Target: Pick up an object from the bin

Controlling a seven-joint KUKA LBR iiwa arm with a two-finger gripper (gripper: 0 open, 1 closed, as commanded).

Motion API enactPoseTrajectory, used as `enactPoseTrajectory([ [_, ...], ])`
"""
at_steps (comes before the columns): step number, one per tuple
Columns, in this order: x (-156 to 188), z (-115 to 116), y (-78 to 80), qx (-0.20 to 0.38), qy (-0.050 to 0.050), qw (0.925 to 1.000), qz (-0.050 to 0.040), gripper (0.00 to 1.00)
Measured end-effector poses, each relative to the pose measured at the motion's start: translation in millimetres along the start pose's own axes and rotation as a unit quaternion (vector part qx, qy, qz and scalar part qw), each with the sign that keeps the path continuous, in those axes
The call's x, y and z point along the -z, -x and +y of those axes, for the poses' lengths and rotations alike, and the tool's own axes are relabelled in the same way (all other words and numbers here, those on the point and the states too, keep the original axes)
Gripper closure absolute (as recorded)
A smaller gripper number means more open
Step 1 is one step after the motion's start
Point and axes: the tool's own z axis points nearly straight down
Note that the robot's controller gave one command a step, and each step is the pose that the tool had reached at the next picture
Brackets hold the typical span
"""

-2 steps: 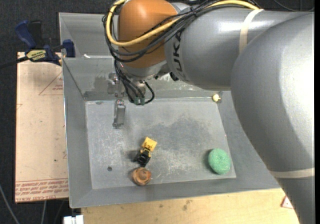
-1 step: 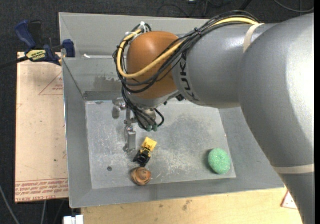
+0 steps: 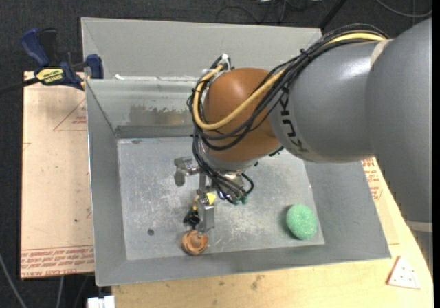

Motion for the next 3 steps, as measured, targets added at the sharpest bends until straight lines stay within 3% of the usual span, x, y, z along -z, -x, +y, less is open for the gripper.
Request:
enactPoseTrajectory([
  [1,-1.0,-15.5,4.4,0.096,0.0,0.9954,-0.0043,0.0],
  [2,-59.3,-35.7,-6.0,0.173,-0.001,0.9849,-0.0055,0.0],
  [3,-71.8,-29.0,3.2,0.293,-0.001,0.9561,-0.0059,1.0],
])
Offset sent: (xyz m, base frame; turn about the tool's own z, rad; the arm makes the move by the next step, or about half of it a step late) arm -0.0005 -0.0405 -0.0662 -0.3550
